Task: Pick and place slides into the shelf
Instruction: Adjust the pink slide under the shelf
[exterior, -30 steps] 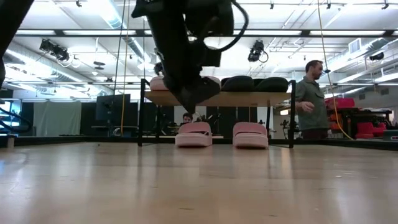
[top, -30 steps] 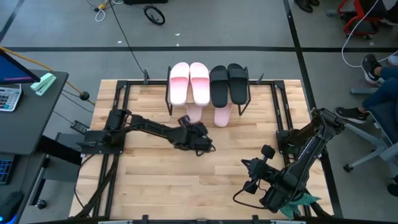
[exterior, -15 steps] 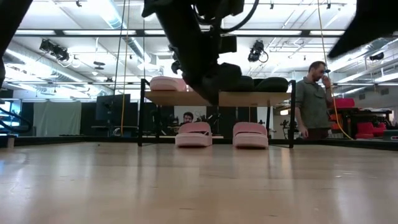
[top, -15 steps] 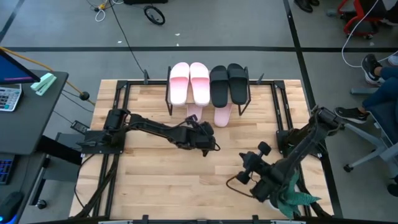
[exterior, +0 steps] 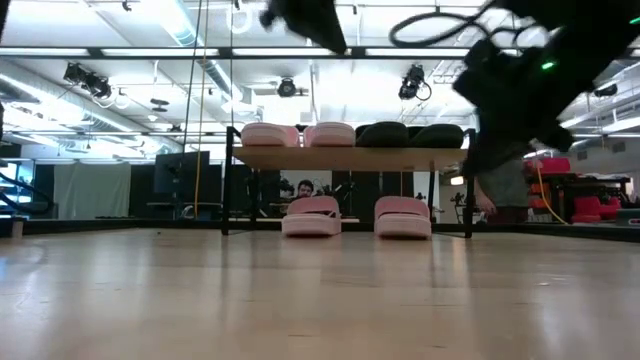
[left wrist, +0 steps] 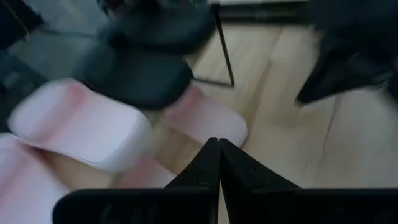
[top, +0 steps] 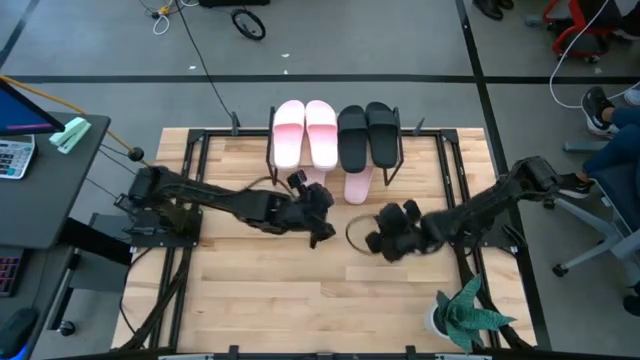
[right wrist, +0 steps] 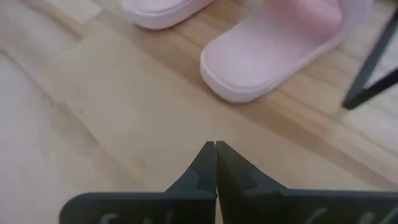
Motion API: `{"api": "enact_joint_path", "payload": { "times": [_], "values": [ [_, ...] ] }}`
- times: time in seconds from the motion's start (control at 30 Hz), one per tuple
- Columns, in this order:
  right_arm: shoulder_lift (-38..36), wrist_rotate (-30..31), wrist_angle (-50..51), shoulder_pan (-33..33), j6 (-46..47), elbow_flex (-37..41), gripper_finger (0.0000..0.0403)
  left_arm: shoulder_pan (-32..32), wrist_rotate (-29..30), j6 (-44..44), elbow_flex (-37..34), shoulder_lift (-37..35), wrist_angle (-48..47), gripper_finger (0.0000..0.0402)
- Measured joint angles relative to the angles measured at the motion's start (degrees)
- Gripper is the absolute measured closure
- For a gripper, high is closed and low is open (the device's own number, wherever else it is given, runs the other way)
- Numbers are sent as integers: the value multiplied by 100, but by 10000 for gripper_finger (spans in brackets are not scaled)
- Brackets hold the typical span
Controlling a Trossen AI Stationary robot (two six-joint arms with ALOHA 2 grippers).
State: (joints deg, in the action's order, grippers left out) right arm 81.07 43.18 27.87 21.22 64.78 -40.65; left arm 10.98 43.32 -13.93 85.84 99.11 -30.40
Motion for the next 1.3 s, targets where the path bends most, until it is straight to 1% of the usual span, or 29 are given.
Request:
{"api": "enact_joint_path", "payload": {
  "times": [0.17,0.3,0.43,0.57,0.67,0.77,0.93,1.03,1.2,1.3],
  "values": [
    [-150,-652,-1205,-991,-808,610,402,160,150,511,2,-567,-11,397],
    [-3,-771,-1887,-1464,-1105,855,403,275,192,765,2,-806,-27,394],
    [221,-771,-2172,-1801,-1339,833,403,308,307,1019,0,-859,-75,385],
    [476,-772,-2329,-2086,-1488,834,403,260,362,1172,0,-885,-90,385],
    [640,-759,-2401,-2270,-1493,832,403,256,363,1208,0,-881,-99,393],
    [802,-583,-2421,-2417,-1387,832,403,259,360,1225,0,-881,-125,397],
    [1097,-538,-2761,-2687,-1375,832,403,258,364,1228,0,-881,-129,386],
    [1201,-533,-2933,-2871,-1430,832,403,258,437,1228,0,-881,-160,385],
    [1212,-525,-3002,-3160,-1562,832,403,259,639,1228,0,-879,-439,397],
    [1252,-567,-3147,-3328,-1706,832,403,258,666,1226,0,-879,-599,393]
  ]
}}
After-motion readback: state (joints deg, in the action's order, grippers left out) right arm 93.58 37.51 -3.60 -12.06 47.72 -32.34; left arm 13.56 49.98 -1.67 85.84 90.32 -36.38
